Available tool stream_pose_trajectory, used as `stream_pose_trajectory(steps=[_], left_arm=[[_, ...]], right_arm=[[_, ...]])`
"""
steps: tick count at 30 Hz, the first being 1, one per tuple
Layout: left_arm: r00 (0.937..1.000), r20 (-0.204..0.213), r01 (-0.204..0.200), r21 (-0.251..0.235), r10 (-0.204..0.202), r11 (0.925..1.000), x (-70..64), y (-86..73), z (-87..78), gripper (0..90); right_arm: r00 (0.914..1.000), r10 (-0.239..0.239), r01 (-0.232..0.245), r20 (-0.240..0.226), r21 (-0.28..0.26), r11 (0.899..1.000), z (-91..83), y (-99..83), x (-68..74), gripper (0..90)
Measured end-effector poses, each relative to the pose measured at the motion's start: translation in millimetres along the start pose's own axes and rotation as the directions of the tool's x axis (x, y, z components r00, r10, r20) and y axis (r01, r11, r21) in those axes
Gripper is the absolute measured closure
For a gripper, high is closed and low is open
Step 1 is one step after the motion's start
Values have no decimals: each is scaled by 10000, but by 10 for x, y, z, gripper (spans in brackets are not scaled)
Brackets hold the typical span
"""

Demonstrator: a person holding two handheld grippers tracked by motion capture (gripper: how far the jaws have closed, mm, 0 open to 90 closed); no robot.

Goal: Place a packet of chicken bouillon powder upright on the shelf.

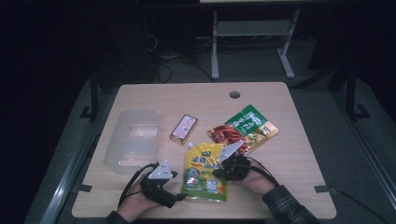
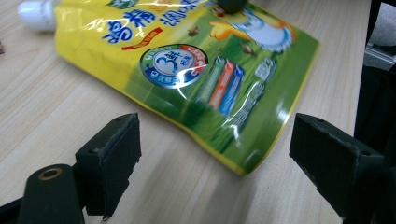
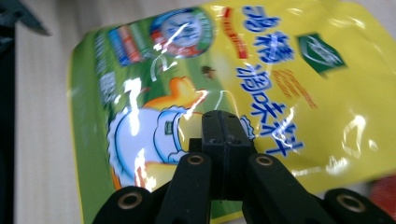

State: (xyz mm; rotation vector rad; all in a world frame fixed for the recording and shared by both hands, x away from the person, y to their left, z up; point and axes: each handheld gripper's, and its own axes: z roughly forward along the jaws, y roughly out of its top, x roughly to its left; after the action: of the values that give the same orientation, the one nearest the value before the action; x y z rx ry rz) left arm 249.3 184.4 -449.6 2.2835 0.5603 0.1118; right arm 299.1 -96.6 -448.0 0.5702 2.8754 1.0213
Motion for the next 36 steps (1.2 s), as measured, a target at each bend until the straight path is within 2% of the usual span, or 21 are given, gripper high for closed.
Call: stream_pose_trajectory(steps=[3,4,5,6,9,12,14,15,16,18,19,20,22,25,27,28,30,33,35,36], left_arm=[[10000,-8,46,-72,-46,10000,-2,0,5,160],[10000,-2,48,-74,-48,10000,-5,2,5,160],[10000,-2,48,-74,-48,10000,-5,2,5,160],[10000,20,35,-29,-35,10000,-8,3,4,160],[10000,11,3,12,-3,10000,-6,6,2,160],[10000,-8,56,-92,-56,9999,-10,11,-2,160],[10000,11,98,-124,-98,9999,-13,14,-6,160],[9999,15,118,-151,-118,9998,-15,17,-9,160],[10000,-24,48,-184,-48,9998,-8,22,-14,160],[10000,-20,30,-175,-30,9998,-4,26,-15,160],[10000,-20,30,-175,-30,9998,-4,26,-15,160],[9999,-7,135,-203,-135,9997,-3,40,-16,160],[9999,-2,145,-281,-146,9995,9,65,-19,166],[9999,-82,117,-298,-120,9995,37,123,-19,241],[9997,-47,219,-284,-220,9994,48,145,-17,365],[9994,-164,302,-214,-306,9993,83,195,-1,412],[9989,-126,446,-223,-449,9988,101,217,15,554],[9956,-394,847,-7,-847,9964,189,338,106,741],[9945,-505,921,11,-920,9957,218,366,129,845],[9917,-798,1015,76,-1006,9948,263,421,182,876]], right_arm=[[9998,-119,118,-141,-45,9999,5,-13,63,900],[9992,-163,161,-357,-60,9999,9,-24,127,900],[9992,-163,161,-357,-60,9999,9,-24,127,900],[9988,-220,218,-429,-45,9998,10,-29,186,900],[9982,-387,385,-469,-63,9992,14,-30,209,900],[9983,-280,272,-514,-158,9995,-9,-25,211,900],[9997,-135,126,-220,-401,9991,-68,-25,185,900],[9997,-135,126,-220,-401,9991,-68,-25,185,900],[9998,57,-47,175,-574,9983,-146,-37,130,900],[9978,480,-450,465,-641,9969,-221,-69,47,900],[9978,480,-450,465,-641,9969,-221,-69,47,900],[9926,832,-772,880,-692,9946,-270,-119,-71,900],[9852,1267,-1183,1151,-775,9900,-312,-165,-185,900],[9758,1721,-1599,1347,-966,9824,-366,-238,-331,900],[9734,1775,-1650,1452,-939,9818,-370,-260,-361,900],[9708,1872,-1757,1497,-866,9806,-372,-289,-388,900],[9713,1824,-1717,1526,-809,9818,-369,-292,-390,900],[9739,1692,-1591,1511,-765,9843,-346,-285,-383,900],[9736,1707,-1612,1516,-727,9842,-334,-278,-377,900],[9743,1671,-1571,1511,-760,9847,-300,-259,-388,900]])
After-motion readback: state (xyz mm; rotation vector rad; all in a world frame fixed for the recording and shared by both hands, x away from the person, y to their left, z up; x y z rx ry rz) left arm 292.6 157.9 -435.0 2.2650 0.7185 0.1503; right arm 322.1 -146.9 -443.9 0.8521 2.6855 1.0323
